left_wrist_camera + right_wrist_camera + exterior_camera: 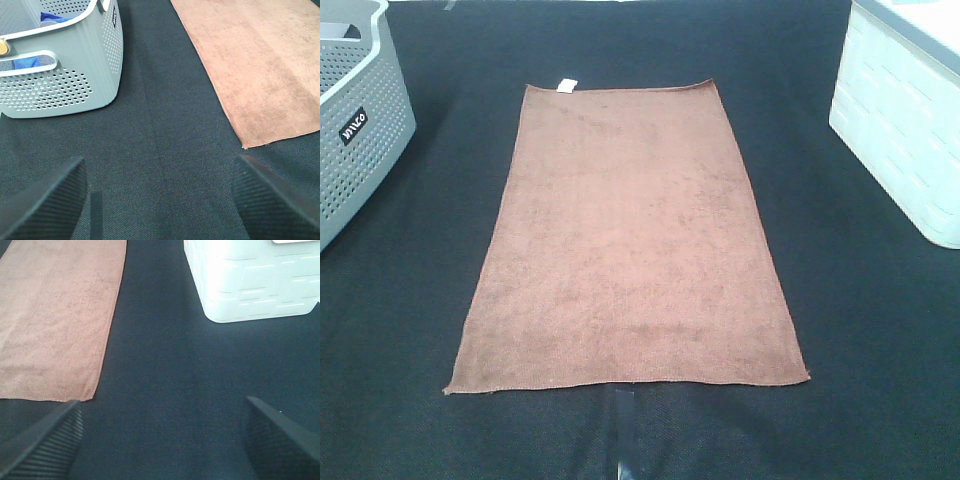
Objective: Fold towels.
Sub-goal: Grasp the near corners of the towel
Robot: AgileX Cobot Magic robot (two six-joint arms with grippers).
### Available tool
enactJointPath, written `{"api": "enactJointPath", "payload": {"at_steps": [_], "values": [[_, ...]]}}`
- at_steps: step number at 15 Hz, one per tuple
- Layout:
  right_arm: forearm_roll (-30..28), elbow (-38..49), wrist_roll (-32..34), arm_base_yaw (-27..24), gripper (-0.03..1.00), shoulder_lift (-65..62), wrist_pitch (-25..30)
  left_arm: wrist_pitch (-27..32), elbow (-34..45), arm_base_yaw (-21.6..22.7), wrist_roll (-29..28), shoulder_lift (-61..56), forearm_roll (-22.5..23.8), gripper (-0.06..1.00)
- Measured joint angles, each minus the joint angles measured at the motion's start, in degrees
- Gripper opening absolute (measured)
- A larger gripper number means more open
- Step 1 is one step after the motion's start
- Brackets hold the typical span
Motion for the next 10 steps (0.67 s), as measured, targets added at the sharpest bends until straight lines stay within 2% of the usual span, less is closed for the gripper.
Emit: {"api": "enactJointPath", "payload": {"at_steps": [10], "values": [[0.0, 0.0, 0.0, 0.0, 0.81, 0.0, 0.0, 0.0, 0.0, 0.0, 0.0, 0.0, 0.0, 0.76]]}}
